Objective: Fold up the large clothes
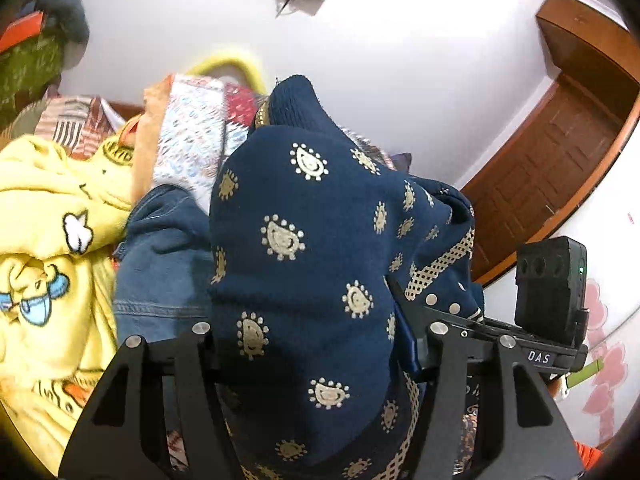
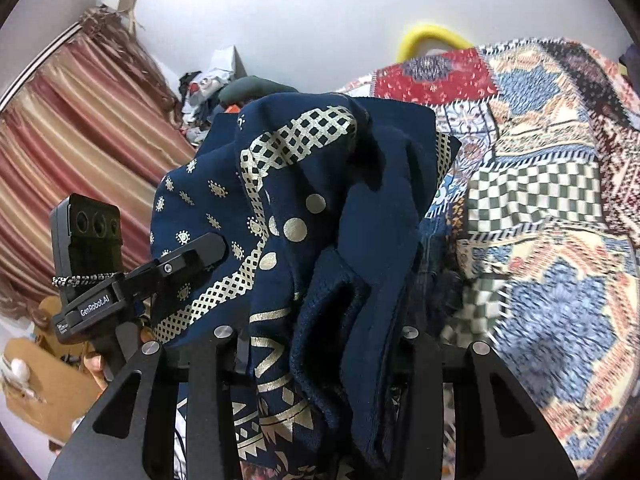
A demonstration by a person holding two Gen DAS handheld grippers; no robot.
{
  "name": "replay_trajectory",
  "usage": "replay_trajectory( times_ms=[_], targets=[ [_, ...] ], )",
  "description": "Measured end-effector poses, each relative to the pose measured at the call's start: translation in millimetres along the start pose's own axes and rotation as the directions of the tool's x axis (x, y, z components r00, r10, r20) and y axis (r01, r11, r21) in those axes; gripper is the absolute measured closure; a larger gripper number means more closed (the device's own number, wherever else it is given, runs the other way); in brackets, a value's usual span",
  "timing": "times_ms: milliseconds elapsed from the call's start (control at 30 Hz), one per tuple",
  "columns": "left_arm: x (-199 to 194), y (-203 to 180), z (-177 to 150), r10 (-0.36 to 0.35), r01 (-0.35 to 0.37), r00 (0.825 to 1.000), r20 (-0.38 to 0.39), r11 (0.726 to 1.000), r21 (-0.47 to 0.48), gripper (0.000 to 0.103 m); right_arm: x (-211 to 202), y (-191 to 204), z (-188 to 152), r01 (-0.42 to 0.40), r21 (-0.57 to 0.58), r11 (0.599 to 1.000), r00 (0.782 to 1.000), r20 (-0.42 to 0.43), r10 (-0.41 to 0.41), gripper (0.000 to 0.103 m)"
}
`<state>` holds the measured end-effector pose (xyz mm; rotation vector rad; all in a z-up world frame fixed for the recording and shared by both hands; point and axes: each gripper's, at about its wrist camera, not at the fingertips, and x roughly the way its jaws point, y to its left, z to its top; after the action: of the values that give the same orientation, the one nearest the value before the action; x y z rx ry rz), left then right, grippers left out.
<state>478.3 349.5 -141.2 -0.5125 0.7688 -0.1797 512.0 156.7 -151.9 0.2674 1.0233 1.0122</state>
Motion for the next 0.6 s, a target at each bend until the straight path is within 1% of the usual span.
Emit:
replay_trajectory(
  times_ms=[33, 167, 267, 300, 367, 433, 467, 500, 600],
  targets=[
    [11, 13, 4, 0.003, -0.003, 1.000, -0.016, 1.000, -0.019, 0.043, 6, -3, 0, 0.002, 0.010, 1.000, 1.000, -0.007, -0.002, 0.066],
    [41, 52, -1, 0.031, -0.037, 0.996, -0.080, 0.996, -0.075, 0.043, 55, -21, 1, 0.029, 0.072, 0.997, 0.997, -0.075, -0.023, 0.066],
    [68, 83, -8, 0.045, -0.060, 0.989, -0.141, 0.992, -0.107, 0.043, 88, -43, -9, 0.048, 0.115, 0.992, 0.991, -0.129, -0.033, 0.066],
    [80, 98, -11, 0.048, -0.069, 0.985, -0.167, 0.990, -0.120, 0.043, 96, -48, -12, 0.057, 0.120, 0.991, 0.989, -0.143, -0.039, 0.066],
    [90, 112, -19, 0.046, -0.069, 0.984, -0.171, 0.989, -0.133, 0.041, 107, -56, -18, 0.084, 0.102, 0.991, 0.984, -0.165, -0.066, 0.066],
    [90, 118, -27, 0.016, -0.037, 0.991, -0.134, 0.987, -0.154, 0.035, 108, -60, -20, 0.078, 0.085, 0.993, 0.985, -0.163, -0.064, 0.065],
    [87, 114, -31, 0.023, -0.043, 0.991, -0.131, 0.987, -0.152, 0.033, 105, -59, -20, 0.076, 0.081, 0.994, 0.984, -0.166, -0.062, 0.064],
    [86, 111, -32, 0.045, -0.063, 0.990, -0.135, 0.989, -0.132, 0.032, 102, -58, -19, 0.081, 0.061, 0.995, 0.982, -0.178, -0.069, 0.064],
    [74, 85, -36, 0.155, -0.159, 0.980, -0.128, 0.987, -0.016, 0.030, 92, -44, -21, 0.122, -0.046, 0.991, 0.974, -0.189, -0.129, 0.065]
  ],
)
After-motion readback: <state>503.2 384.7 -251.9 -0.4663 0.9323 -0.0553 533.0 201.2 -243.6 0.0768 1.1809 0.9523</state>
